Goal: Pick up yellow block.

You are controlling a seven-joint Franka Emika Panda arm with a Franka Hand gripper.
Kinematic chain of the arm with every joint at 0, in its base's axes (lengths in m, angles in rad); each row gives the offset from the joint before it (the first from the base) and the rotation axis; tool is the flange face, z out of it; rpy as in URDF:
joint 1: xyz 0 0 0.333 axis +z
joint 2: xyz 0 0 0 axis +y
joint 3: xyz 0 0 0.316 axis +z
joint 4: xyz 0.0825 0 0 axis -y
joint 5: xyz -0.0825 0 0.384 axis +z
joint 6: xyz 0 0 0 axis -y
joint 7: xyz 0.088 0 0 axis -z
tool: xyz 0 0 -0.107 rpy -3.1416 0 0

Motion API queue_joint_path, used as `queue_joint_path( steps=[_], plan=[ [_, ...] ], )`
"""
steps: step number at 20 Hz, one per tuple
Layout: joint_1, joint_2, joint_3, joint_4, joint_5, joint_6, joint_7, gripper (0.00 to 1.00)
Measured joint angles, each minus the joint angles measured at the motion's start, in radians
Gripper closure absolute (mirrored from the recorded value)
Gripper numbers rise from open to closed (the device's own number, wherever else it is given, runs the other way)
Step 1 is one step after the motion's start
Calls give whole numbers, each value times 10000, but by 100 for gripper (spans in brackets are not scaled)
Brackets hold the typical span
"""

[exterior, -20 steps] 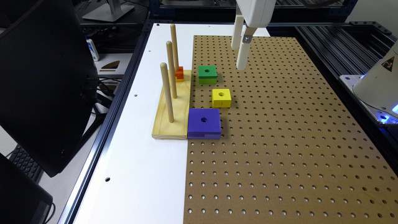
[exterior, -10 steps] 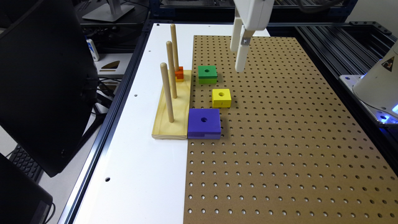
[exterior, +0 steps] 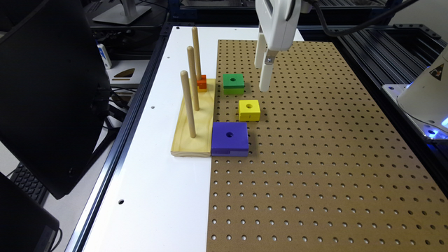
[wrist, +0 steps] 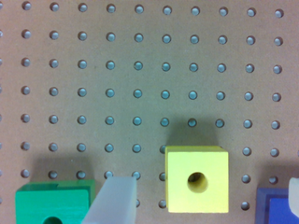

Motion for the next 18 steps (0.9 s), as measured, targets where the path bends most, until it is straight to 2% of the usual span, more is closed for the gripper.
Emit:
queue_joint_path(
  steps=[3,8,13,18],
  plan=[
    [0,368,-1,2,0,389,0,0],
    [-1,584,-2,1,0,532,0,0],
    [-3,1352,-11,10,0,1335,0,0],
    [-3,1442,-12,45,0,1432,0,0]
  ],
)
